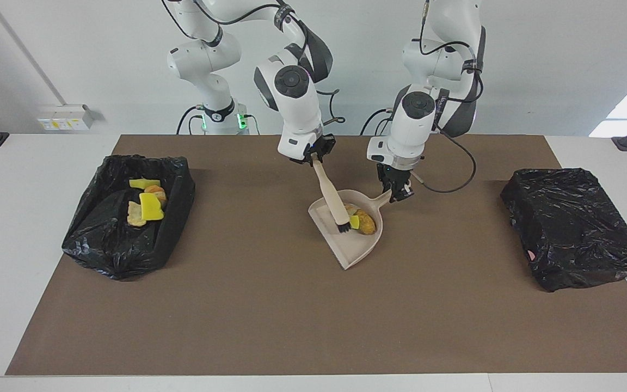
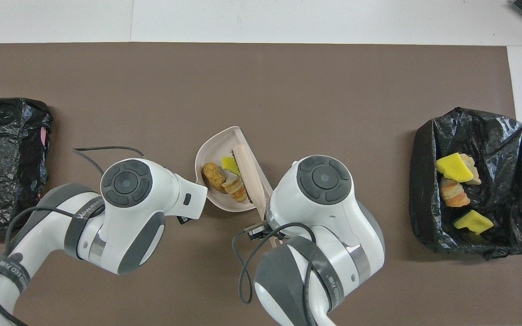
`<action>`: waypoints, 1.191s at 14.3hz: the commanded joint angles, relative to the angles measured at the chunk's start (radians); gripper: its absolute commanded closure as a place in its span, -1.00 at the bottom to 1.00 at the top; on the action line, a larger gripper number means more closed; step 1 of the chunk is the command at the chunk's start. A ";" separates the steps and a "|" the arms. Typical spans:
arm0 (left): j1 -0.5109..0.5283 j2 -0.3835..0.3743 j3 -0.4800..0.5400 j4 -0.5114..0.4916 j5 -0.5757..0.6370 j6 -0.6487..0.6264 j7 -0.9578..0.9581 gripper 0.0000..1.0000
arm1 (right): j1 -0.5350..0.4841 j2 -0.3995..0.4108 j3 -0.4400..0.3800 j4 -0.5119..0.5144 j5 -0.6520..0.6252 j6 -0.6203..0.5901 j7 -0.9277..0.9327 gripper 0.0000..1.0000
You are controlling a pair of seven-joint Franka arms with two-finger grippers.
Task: Sweep and dump trash in bin
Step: 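Sweep the remaining pieces into the dustpan with the right gripper's brush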
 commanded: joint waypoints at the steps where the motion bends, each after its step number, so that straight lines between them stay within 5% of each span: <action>1: -0.005 -0.029 0.009 -0.035 -0.009 0.029 -0.015 1.00 | 0.025 -0.056 0.005 -0.095 0.026 0.025 0.035 1.00; 4: -0.005 -0.029 0.009 -0.035 -0.009 0.029 -0.015 1.00 | 0.054 -0.048 0.005 -0.138 0.026 0.098 0.075 1.00; 13: -0.004 -0.029 0.009 -0.035 -0.009 0.031 -0.026 1.00 | -0.011 -0.049 0.001 0.018 0.023 -0.087 0.076 1.00; 17: -0.004 -0.029 0.009 -0.035 -0.009 0.034 -0.034 1.00 | -0.012 -0.066 0.001 -0.012 0.025 -0.066 0.076 1.00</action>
